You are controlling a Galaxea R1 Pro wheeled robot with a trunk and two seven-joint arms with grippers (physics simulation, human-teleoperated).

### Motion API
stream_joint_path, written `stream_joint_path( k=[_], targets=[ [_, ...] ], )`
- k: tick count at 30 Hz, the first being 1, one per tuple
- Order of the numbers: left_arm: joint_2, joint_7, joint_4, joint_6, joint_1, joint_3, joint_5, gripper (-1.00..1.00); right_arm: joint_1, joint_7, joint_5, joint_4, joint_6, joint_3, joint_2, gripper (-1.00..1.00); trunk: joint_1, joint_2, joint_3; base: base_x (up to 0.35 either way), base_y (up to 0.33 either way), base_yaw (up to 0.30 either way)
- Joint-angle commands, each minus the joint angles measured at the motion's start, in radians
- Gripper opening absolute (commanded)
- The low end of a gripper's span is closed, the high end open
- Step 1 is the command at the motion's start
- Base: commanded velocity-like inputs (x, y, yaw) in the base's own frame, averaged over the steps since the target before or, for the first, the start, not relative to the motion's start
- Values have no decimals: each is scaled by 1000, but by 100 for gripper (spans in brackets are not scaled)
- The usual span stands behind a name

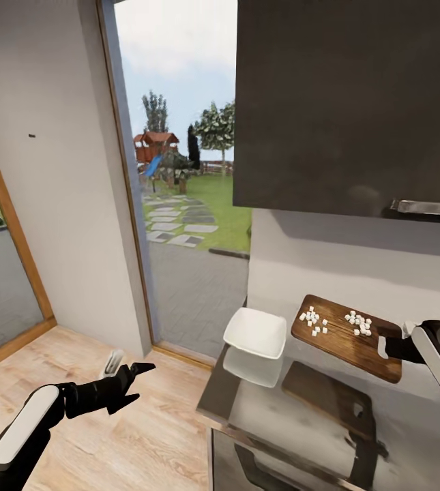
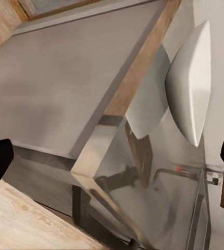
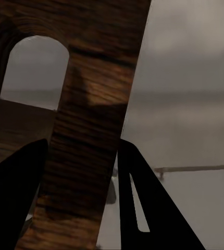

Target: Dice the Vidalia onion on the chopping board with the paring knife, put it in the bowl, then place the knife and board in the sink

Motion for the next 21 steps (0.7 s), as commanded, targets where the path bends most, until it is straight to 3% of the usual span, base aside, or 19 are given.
stream_joint_path(
  k=[1,21],
  targets=[
    [1,9,-1,0,0,-1,10,100,0,-10,-11,-1,3,0,0,-100,1,-1,1,73,0,0],
    [2,9,-1,0,0,-1,10,100,0,-10,-10,-1,3,0,1,-100,1,-1,33,38,0,0]
  ],
)
